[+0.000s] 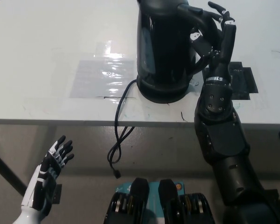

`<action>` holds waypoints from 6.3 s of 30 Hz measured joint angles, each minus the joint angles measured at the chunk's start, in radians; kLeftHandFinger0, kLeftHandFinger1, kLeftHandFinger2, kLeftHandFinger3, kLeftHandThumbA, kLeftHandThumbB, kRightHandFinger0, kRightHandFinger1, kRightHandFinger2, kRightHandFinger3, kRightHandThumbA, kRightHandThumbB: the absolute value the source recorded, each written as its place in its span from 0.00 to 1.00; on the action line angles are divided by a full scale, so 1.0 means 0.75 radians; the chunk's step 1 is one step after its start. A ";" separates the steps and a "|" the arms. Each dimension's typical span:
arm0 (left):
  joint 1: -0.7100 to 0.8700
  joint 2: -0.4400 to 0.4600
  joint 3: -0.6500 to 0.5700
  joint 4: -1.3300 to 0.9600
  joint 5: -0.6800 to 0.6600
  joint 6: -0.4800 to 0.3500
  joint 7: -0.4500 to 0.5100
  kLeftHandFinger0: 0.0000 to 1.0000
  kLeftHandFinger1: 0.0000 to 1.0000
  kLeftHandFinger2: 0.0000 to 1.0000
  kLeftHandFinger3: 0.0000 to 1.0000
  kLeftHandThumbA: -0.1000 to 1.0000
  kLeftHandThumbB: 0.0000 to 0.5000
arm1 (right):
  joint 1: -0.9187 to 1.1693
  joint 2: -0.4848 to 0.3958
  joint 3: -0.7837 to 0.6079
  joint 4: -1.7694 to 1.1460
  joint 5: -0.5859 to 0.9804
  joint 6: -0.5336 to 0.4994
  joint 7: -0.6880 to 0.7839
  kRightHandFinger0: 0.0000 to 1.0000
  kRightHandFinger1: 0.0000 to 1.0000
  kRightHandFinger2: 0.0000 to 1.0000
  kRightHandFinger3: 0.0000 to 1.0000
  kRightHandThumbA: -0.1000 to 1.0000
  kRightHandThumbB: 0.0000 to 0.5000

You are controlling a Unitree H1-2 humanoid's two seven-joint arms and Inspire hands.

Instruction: A kettle and its base are kept separately on the desk infront of the robot and the robot uses its right hand to lift the kettle by its handle and places it on its base to align it correctly.

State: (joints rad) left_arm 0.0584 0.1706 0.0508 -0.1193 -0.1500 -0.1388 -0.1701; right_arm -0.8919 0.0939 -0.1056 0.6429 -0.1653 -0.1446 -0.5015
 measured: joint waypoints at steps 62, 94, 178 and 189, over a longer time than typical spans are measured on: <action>-0.005 0.000 0.000 0.000 -0.001 0.000 -0.001 1.00 1.00 1.00 1.00 1.00 0.21 | 0.009 0.008 -0.011 0.069 0.046 -0.103 -0.004 0.00 0.25 0.70 0.80 0.00 0.21; -0.030 0.004 0.001 0.000 0.000 0.001 -0.001 1.00 1.00 1.00 1.00 1.00 0.27 | 0.115 0.013 -0.010 -0.069 0.061 -0.111 -0.011 0.00 0.15 0.61 0.80 0.00 0.17; -0.073 0.029 0.000 -0.001 -0.004 0.027 -0.001 1.00 1.00 1.00 1.00 1.00 0.23 | 0.036 -0.068 0.081 0.208 -0.027 -0.295 -0.015 0.00 0.15 0.55 0.70 0.00 0.24; -0.073 0.029 0.000 -0.001 -0.004 0.028 -0.001 1.00 1.00 1.00 1.00 1.00 0.24 | -0.027 -0.070 0.061 0.311 -0.001 -0.316 -0.028 0.04 0.25 0.70 0.82 0.00 0.33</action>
State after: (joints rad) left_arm 0.0035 0.1923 0.0511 -0.1199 -0.1533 -0.1181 -0.1711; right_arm -0.9119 0.0412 -0.0602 0.8759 -0.1662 -0.3817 -0.5225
